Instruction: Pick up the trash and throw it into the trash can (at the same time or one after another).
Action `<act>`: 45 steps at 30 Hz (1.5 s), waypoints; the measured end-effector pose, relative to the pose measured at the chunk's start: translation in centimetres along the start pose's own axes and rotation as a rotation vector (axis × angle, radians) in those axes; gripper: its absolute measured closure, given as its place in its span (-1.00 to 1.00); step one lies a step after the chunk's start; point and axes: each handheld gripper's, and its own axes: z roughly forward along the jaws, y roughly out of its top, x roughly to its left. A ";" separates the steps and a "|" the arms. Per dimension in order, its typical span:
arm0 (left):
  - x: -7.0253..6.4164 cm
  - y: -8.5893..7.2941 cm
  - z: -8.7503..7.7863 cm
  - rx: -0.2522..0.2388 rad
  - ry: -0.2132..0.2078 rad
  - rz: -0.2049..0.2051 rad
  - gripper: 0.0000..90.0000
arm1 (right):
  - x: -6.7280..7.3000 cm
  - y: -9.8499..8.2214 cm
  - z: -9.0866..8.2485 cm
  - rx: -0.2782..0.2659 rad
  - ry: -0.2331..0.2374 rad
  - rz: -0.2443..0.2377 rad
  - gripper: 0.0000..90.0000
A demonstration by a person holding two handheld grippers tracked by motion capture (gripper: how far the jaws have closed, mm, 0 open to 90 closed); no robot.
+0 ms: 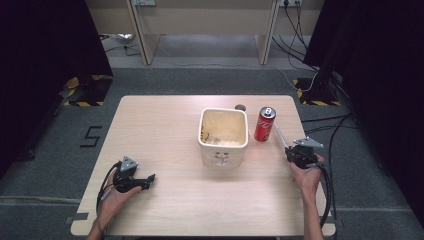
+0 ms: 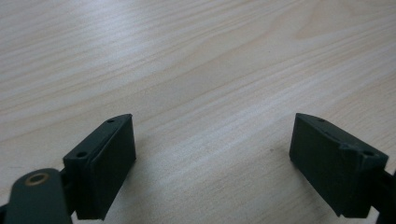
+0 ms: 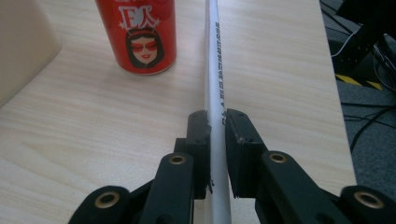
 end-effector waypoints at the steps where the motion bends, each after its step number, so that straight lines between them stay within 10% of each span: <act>1: 0.0 0.0 0.0 0.000 0.000 0.000 -0.70 | -0.1 0.1 -0.2 -0.004 0.002 -0.003 0.78; 12: 0.0 0.0 0.0 0.000 0.000 0.000 -0.70 | -2.0 0.8 -2.8 -0.062 -0.021 0.027 0.78; 21: 0.0 0.0 0.0 0.000 0.000 0.000 -0.70 | -2.2 3.1 -7.0 -0.120 -0.030 -0.039 0.78; 45: 0.0 0.0 0.0 0.000 0.001 0.002 -0.70 | 2.8 6.1 -12.5 -0.221 0.204 -0.178 0.78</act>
